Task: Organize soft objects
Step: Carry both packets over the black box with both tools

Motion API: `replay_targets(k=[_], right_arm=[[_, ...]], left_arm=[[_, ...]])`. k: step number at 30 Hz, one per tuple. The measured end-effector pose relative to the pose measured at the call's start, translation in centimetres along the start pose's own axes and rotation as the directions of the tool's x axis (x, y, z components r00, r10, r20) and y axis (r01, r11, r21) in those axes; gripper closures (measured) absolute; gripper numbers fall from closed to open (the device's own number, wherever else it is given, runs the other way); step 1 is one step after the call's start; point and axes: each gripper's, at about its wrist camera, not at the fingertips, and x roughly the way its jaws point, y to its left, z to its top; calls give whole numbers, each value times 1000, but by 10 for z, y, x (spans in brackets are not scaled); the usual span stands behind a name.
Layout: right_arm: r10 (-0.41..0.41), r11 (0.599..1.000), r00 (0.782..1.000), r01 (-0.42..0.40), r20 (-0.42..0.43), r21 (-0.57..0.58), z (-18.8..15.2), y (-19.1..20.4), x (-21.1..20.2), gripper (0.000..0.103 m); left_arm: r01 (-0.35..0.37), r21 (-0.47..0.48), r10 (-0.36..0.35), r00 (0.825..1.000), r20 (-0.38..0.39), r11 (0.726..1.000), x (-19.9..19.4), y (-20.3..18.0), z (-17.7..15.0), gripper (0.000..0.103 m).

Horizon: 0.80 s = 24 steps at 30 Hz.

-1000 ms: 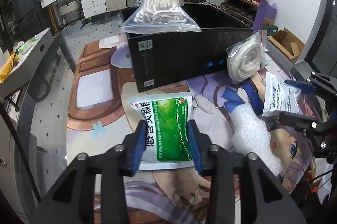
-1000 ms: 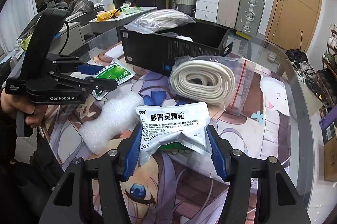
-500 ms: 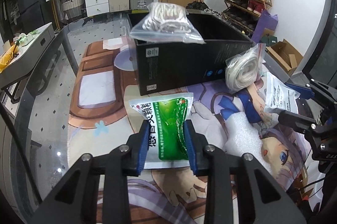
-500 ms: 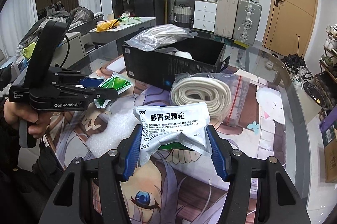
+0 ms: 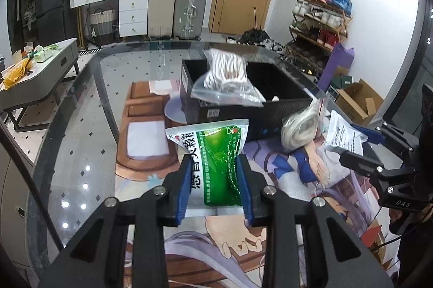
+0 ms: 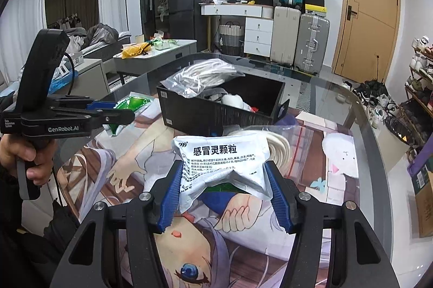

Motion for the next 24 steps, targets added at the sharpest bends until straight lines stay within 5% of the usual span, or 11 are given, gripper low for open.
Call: replay_targets(k=[24], right_arm=[[-38,999,997,36,72,35,31,-7,4,43]], left_arm=[[12,-5,-11,994,110,1000,-17,-3,46,72]])
